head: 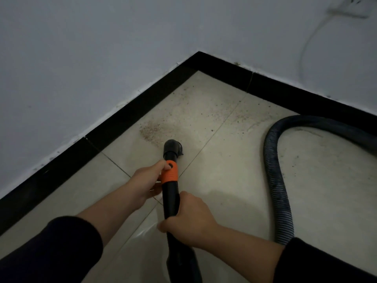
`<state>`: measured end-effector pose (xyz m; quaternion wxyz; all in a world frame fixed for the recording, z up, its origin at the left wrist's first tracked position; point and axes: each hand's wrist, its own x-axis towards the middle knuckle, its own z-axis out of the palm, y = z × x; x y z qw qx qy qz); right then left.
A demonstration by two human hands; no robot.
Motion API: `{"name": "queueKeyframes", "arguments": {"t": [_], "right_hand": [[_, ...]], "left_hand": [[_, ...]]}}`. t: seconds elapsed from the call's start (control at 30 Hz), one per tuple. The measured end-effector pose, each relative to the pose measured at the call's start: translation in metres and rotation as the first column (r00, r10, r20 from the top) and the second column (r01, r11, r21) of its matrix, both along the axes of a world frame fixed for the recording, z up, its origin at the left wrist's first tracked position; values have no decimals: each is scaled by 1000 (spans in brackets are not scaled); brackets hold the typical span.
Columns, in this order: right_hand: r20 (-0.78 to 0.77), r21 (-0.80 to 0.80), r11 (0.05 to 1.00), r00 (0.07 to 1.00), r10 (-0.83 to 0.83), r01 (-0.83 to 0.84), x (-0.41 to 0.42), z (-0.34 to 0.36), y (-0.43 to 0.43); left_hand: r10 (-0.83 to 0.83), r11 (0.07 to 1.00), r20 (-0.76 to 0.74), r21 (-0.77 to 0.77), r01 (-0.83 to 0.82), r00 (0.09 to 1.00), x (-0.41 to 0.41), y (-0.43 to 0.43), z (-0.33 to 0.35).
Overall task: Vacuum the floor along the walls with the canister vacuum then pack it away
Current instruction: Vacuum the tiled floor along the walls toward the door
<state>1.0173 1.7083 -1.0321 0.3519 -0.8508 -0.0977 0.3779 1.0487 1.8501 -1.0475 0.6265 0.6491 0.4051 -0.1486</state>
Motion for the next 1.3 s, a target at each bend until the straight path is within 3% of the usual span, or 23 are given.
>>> {"name": "queueKeyframes", "arguments": {"t": [0.17,0.4,0.87,1.3], "right_hand": [[-92,-45,999,996,20,-25,10,12,-6],[-174,-88,995,985,22,-38,17,26,-8],[-29,-56,998,999,33,-35,22,8,28],[-23,-23,998,998,64,-65,33,9,69]], "left_hand": [[-42,999,-110,14,43,993,10,-10,21],[-10,998,-125,53,17,992,15,-20,27],[88,996,29,-7,-88,996,14,24,-7],[240,971,75,-29,-239,968,18,61,-5]]}}
